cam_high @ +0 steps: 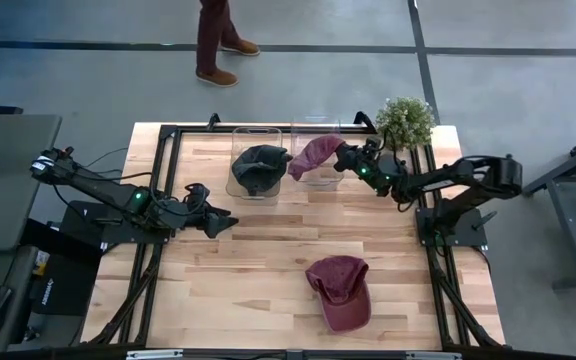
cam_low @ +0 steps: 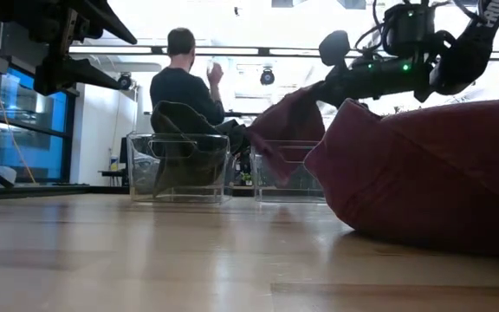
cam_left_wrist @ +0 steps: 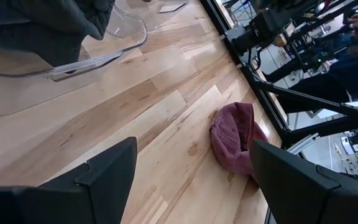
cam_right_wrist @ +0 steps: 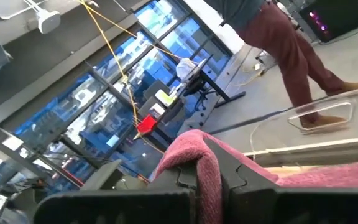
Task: Pick & Place hat
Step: Put the right red cap into the right transparent bin
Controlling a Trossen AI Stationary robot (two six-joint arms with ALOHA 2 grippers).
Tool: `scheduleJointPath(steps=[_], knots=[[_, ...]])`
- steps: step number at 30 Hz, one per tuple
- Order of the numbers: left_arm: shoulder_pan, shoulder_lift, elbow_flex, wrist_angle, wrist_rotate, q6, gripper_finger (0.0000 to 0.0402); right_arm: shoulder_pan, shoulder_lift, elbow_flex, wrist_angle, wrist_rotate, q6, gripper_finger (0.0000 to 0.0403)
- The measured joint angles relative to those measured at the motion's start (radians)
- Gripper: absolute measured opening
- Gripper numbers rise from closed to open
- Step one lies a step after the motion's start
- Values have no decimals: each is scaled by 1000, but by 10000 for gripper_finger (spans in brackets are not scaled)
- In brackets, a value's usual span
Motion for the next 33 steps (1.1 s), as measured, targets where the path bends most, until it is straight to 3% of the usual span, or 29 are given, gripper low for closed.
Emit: scheduleJointPath(steps=[16,33], knots=[[0,0,0,0,1,1,302,-32,21,0,-86,-44,67,1],[0,0,0,0,6,0,302,-139,21,0,-304,-216,78,2]])
